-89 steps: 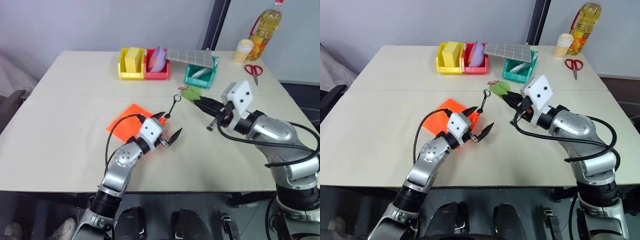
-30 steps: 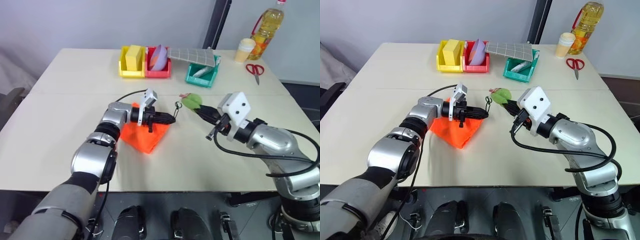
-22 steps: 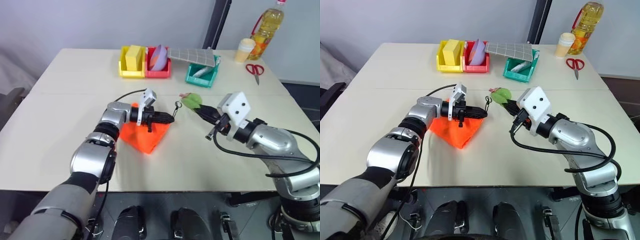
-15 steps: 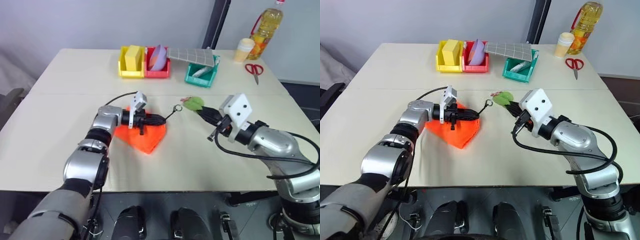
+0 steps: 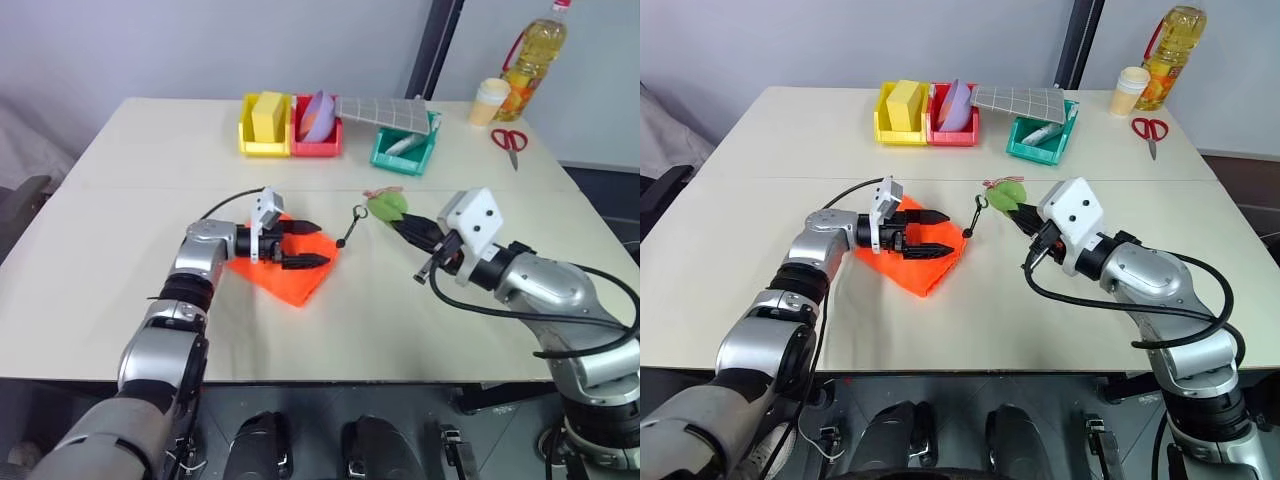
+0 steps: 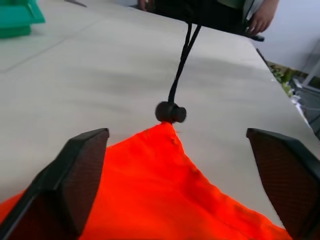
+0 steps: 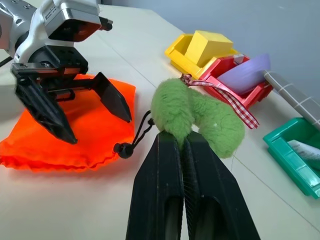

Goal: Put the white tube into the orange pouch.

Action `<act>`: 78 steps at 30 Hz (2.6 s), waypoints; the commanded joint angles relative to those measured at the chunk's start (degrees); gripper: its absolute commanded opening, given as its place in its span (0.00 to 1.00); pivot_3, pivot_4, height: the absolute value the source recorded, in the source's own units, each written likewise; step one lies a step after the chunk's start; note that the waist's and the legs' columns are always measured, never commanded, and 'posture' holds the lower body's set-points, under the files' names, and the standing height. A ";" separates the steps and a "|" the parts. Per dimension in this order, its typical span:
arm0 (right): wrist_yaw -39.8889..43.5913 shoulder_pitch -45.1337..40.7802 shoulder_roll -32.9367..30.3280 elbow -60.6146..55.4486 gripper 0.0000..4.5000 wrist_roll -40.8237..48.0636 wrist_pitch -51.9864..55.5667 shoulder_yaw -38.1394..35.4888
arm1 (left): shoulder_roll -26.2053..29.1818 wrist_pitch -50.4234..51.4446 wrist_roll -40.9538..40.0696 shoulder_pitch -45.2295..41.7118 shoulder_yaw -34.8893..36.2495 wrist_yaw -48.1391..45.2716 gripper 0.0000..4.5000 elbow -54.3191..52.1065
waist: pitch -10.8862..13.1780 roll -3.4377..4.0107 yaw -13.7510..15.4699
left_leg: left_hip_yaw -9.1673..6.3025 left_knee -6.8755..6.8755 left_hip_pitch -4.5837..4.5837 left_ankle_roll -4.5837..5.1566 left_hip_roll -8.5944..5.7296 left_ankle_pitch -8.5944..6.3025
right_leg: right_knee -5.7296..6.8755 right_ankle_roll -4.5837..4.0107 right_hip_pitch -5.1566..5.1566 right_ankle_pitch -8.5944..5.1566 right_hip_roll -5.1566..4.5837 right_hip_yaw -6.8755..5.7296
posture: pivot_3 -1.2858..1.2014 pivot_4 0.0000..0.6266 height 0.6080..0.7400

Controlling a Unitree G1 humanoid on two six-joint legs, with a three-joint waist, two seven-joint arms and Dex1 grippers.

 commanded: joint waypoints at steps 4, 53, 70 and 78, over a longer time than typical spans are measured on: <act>-0.49 -0.87 0.76 -1.71 0.00 0.07 -1.10 -0.44 | -0.44 -0.44 -1.50 0.43 0.26 1.90 0.99 -3.54 | 0.00 0.00 0.04 | 0.00 0.01 0.00 -0.08 0.00 0.05 | 0.02 0.00 0.00 0.00 0.02 0.00 | 0.52 0.24 1.00; -1.47 -0.59 1.12 -3.20 0.00 0.07 -0.14 0.29 | -5.82 7.71 3.05 -13.68 0.40 -2.27 0.59 20.63 | 0.00 0.00 -0.11 | -0.04 0.29 -0.03 0.15 0.00 -0.09 | 0.40 0.01 -0.09 -0.02 -0.06 -0.04 | 0.52 0.24 1.00; -1.47 -0.87 1.31 -2.78 0.00 -0.20 -0.55 0.64 | -5.84 3.59 5.52 -13.52 0.18 -0.53 0.59 20.88 | 0.00 0.00 -0.11 | -0.04 0.30 -0.04 0.17 0.00 -0.10 | 0.40 0.01 -0.09 -0.02 -0.08 -0.03 | 0.52 0.24 1.00; -1.51 -1.04 1.38 -2.58 0.00 -0.29 -0.65 0.74 | -6.10 2.70 6.03 -13.73 0.40 -0.31 0.40 21.09 | 0.00 0.00 -0.12 | -0.04 0.31 -0.04 0.19 0.00 -0.11 | 0.40 0.01 -0.09 -0.02 -0.08 -0.03 | 0.52 0.24 1.00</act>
